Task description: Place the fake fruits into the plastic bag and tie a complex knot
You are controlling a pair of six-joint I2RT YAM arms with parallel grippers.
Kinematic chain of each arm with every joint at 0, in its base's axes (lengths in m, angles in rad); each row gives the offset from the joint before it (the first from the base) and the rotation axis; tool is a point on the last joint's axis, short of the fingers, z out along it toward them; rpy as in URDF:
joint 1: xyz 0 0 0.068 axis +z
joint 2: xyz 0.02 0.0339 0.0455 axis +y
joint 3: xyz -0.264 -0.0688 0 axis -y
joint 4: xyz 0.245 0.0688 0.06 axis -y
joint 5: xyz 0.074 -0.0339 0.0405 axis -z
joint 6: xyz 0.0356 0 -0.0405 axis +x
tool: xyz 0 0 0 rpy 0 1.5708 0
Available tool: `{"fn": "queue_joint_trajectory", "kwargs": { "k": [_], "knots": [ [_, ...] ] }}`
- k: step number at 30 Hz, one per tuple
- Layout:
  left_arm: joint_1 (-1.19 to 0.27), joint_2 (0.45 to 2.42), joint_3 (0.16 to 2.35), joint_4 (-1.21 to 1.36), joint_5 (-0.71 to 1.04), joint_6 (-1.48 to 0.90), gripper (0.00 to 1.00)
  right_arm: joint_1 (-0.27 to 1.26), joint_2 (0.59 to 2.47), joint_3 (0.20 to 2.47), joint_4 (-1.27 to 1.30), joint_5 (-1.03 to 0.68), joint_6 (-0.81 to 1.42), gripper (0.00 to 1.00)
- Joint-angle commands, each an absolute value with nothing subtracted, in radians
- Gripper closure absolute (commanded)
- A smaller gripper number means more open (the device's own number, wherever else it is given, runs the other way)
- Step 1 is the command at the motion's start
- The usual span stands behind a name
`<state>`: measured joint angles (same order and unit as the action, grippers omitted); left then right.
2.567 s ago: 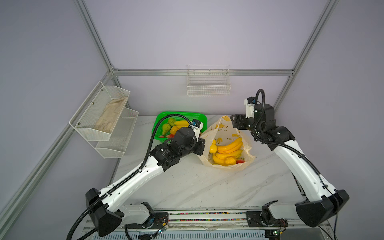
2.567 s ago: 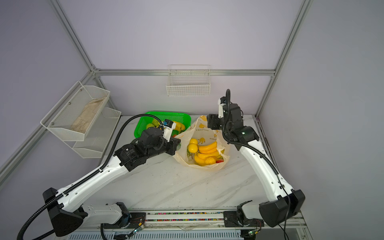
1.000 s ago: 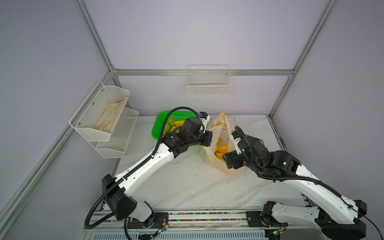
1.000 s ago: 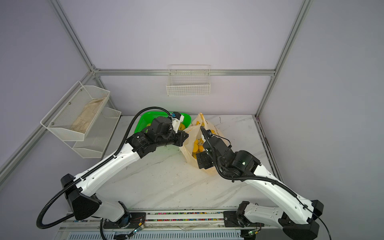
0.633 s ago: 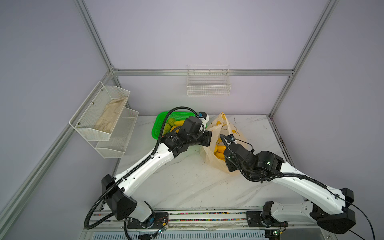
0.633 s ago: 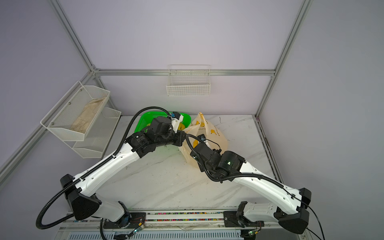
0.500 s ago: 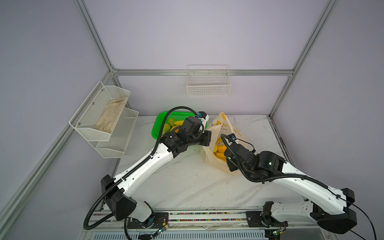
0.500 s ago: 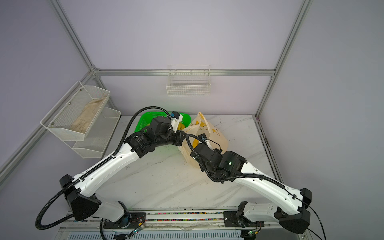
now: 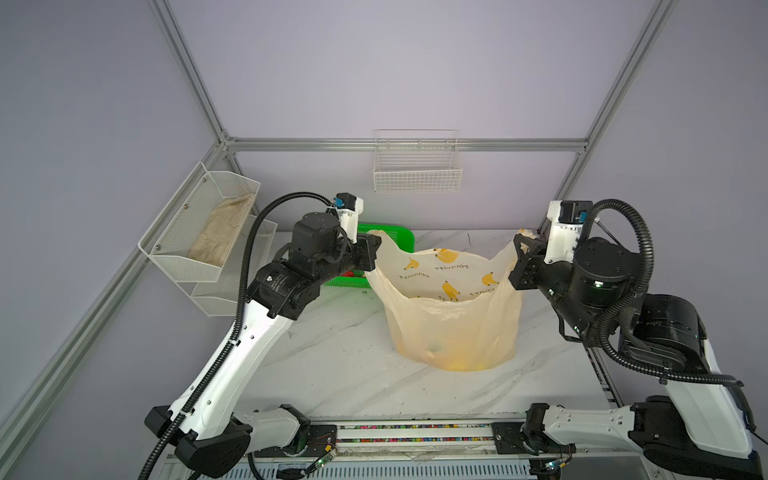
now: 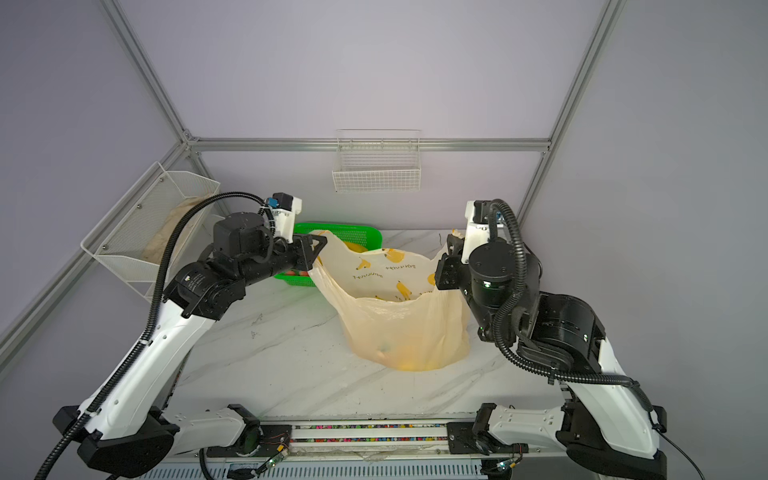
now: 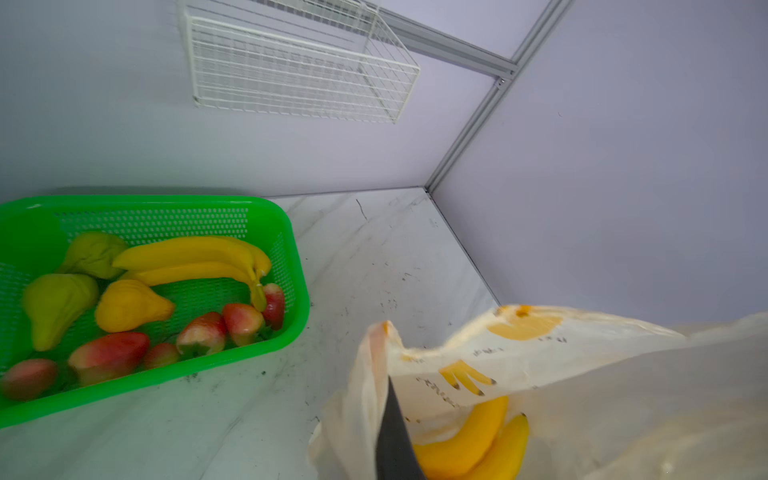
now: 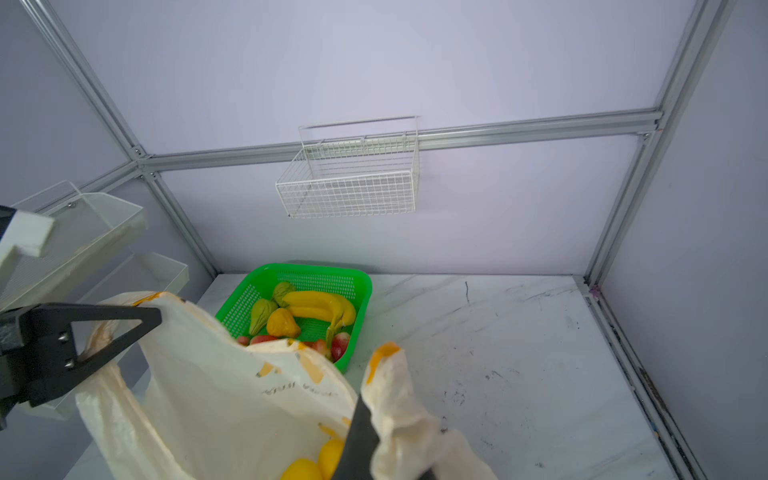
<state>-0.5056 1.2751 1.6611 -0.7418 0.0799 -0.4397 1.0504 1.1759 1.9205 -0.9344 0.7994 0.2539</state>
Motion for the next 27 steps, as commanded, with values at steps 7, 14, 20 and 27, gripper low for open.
{"fn": "queue_joint_trajectory", "kwargs": {
  "k": [7, 14, 20, 27],
  "knots": [
    [-0.445, 1.243, 1.699, -0.791, 0.116, -0.357, 1.0, 1.02, 1.311, 1.903, -0.898, 0.83, 0.202, 1.0],
    [-0.446, 1.177, 1.591, -0.839, 0.18, -0.351, 1.0, 0.81, 1.354, 1.76, -0.826, 0.524, 0.149, 1.0],
    [-0.445, 1.198, 1.612, -0.853, 0.182, -0.339, 1.0, 0.764, 1.415, 1.777, -0.784, 0.46, 0.099, 1.0],
    [-0.44, 1.265, 1.676, -0.873, 0.081, -0.294, 1.0, 0.738, 1.451, 1.85, -0.787, 0.467, 0.058, 1.0]
  ]
}}
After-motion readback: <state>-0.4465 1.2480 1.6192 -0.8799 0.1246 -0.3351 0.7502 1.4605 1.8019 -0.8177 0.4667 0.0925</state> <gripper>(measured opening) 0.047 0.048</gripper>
